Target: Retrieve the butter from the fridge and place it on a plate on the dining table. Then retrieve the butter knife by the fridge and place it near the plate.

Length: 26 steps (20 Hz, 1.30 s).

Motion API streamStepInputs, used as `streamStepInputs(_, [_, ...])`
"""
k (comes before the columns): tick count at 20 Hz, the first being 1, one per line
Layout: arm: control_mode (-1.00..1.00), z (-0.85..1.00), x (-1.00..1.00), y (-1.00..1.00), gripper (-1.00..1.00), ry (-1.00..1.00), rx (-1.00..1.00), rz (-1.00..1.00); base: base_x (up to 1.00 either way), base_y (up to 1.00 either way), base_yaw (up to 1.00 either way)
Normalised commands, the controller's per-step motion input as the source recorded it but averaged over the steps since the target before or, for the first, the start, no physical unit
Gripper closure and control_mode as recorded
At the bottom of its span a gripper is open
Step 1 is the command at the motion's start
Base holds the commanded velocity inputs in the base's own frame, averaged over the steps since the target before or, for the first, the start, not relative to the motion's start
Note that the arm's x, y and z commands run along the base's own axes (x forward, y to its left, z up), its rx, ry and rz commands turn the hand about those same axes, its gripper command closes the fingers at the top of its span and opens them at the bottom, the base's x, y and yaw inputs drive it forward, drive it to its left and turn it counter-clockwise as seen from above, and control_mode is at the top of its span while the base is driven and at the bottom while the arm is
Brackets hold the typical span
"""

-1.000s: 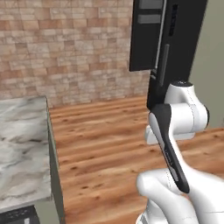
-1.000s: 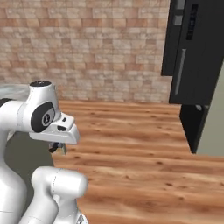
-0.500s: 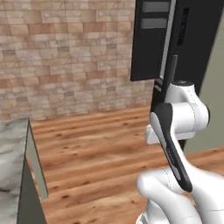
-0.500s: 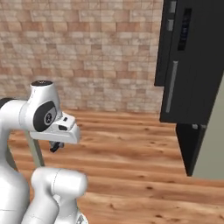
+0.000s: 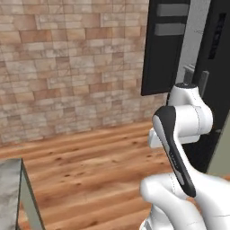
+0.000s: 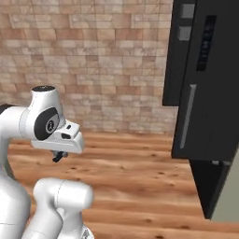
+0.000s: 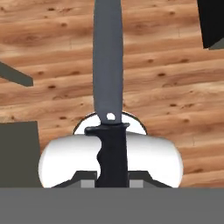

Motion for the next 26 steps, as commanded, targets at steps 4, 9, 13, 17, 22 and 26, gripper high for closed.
streamStepInputs(4, [1.00,0.00,0.00,0.00,1.00,0.00,0.00,0.00,1.00,0.38,-0.11])
streamStepInputs(9, [1.00,0.00,0.00,0.00,1.00,0.00,0.00,0.00,1.00,0.75,-0.05])
streamStepInputs(13, [1.00,0.00,0.00,0.00,1.00,0.00,0.00,0.00,1.00,0.78,0.00])
streamStepInputs(17, [1.00,0.00,0.00,0.00,1.00,0.00,0.00,0.00,1.00,0.54,0.08])
streamStepInputs(22, [1.00,0.00,0.00,0.00,1.00,0.00,0.00,0.00,1.00,0.28,0.24])
streamStepInputs(26, [1.00,0.00,0.00,0.00,1.00,0.00,0.00,0.00,0.96,0.59,0.30])
